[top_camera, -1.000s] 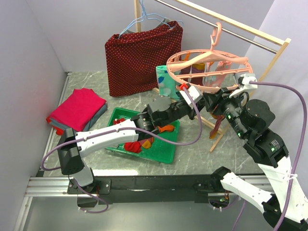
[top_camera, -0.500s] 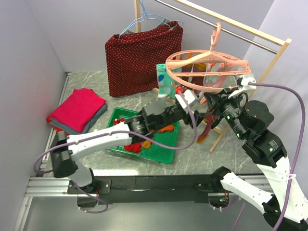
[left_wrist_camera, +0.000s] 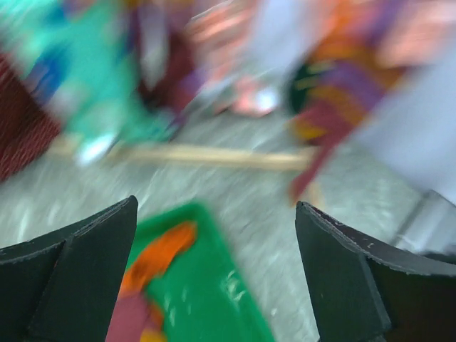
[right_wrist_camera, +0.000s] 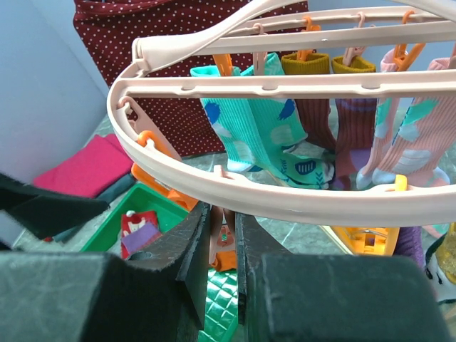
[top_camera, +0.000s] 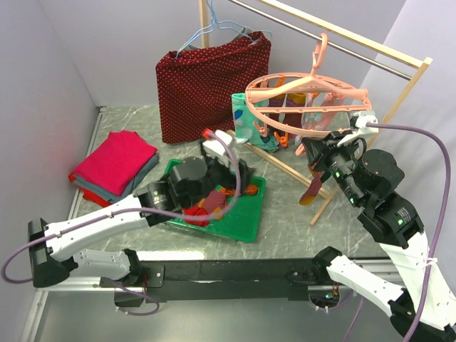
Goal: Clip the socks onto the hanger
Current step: Open the clamp at the hanger.
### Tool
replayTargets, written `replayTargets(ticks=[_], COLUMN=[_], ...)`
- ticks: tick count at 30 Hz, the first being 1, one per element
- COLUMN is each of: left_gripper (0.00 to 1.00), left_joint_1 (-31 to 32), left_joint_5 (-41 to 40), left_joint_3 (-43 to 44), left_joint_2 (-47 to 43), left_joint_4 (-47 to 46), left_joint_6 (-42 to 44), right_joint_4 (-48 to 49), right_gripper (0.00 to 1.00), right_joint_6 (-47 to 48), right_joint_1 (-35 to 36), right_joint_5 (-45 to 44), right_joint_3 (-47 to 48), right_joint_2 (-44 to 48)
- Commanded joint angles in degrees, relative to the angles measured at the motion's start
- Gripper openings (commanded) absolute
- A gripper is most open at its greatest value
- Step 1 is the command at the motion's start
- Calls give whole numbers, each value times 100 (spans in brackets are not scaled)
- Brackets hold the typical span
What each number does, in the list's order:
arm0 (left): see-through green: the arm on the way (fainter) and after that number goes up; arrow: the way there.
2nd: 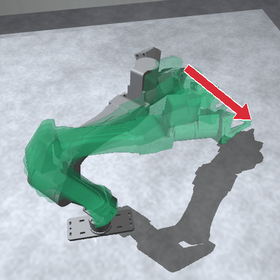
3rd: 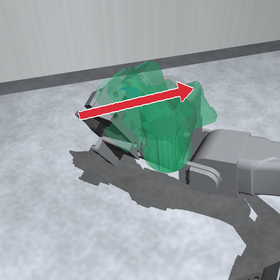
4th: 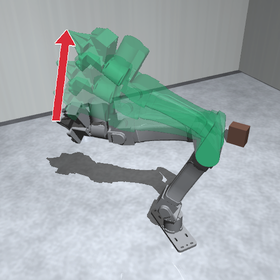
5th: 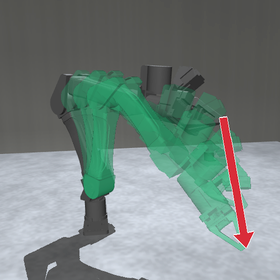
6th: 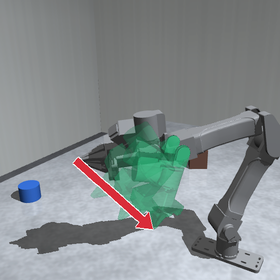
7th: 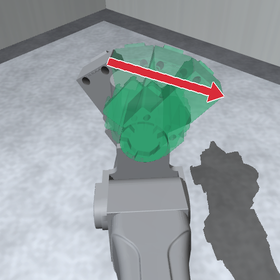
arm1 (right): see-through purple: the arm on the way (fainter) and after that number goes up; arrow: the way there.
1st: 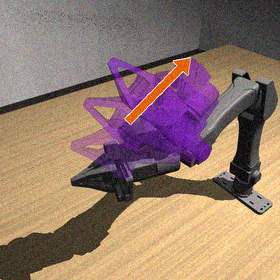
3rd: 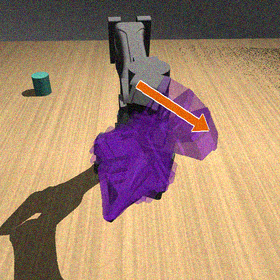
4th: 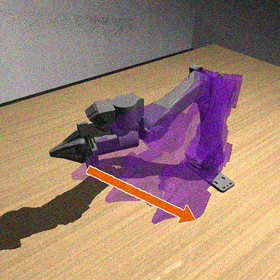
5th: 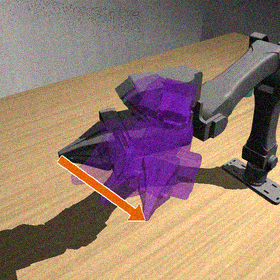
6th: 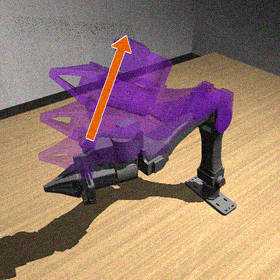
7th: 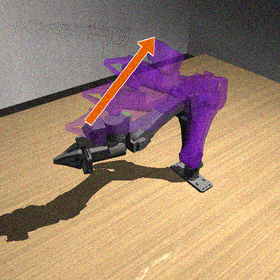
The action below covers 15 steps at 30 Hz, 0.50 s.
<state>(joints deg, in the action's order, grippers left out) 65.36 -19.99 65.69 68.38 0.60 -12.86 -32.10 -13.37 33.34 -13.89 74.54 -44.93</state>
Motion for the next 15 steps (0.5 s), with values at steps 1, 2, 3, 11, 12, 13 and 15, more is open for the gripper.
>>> replayTargets(ticks=[1, 2, 3, 11, 12, 13, 15], left_gripper=[96, 96, 96, 97, 95, 91, 87], left_joint_1=[-777, -1267, -1524, -3003, -3012, -3038, -3064], left_joint_5=[-1121, -1069, -964, -559, -611, -655, -603], left_joint_3=[-258, -363, -416, -970, -979, -979, -918], left_joint_2=[-106, -88, -36, 701, 781, 878, 1150], left_joint_4=[1982, 2197, 2416, 2990, 2981, 2972, 3025], left_joint_6=[-1655, -2180, -2429, -4179, -4268, -4338, -4496], right_joint_4=[230, 239, 248, 248, 248, 256, 230], right_gripper=[11, 11, 11, 11, 11, 11, 11], right_joint_6=[115, 115, 115, 124, 124, 124, 124], right_joint_1=[6, 6, 6, 6, 6, 6, 6], right_joint_5=[35, 27, 18, 18, 18, 18, 27], right_joint_3=[-27, -36, -45, -36, -45, -45, -45], right_joint_2=[45, 45, 54, 37, 45, 45, 37])
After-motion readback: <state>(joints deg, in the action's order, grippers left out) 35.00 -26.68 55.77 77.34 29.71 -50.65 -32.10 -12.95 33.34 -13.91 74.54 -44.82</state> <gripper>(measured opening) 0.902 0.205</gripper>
